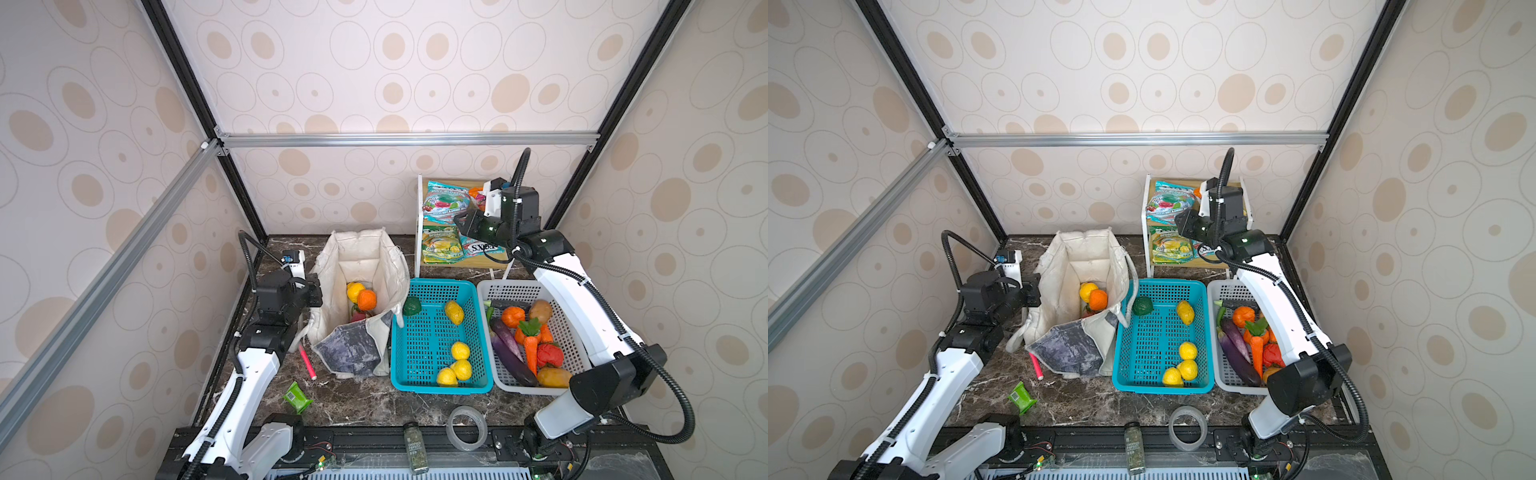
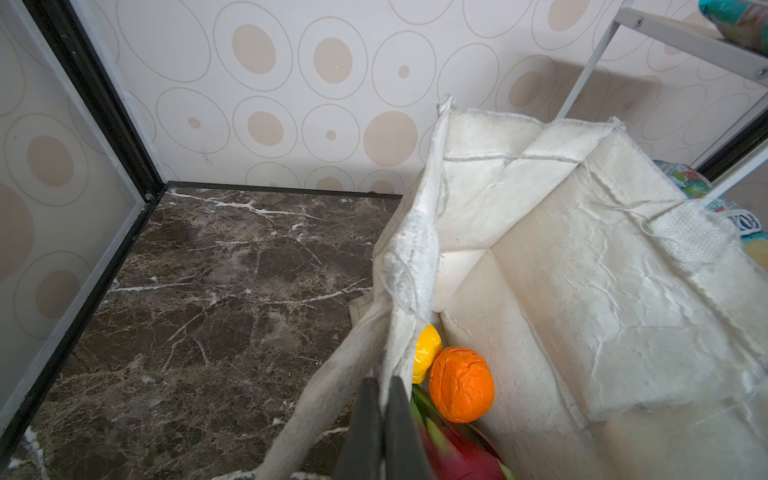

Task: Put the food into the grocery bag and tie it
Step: 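Hold the right gripper over the snack shelf near the packaged snacks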

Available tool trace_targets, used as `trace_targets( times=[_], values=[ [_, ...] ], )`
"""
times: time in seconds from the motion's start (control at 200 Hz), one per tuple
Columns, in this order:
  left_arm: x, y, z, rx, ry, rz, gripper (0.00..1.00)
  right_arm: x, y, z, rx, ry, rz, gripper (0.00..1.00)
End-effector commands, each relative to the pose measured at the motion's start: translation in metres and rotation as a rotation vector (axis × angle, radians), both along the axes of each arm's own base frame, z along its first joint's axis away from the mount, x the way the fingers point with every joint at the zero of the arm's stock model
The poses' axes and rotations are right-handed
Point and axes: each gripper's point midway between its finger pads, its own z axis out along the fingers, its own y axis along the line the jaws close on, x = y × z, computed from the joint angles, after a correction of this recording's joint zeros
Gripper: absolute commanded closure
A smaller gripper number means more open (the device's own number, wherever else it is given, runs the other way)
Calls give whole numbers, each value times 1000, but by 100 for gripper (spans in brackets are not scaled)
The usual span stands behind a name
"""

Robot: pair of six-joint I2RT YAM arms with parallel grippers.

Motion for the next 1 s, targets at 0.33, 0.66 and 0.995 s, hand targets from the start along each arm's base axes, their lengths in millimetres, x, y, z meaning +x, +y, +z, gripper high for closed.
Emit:
trace_targets(
  times=[0.33,0.66,0.995],
  values=[
    [1,3,16,0,-59,9,100,7,-14,18,-37,-52,-69,87],
    [1,3,17,-2,-60,8,100,4,-24,27,-50,-61,-82,96],
    [0,3,18,1,-63,9,100,1,-24,35,-19,-52,-50,99]
  ],
)
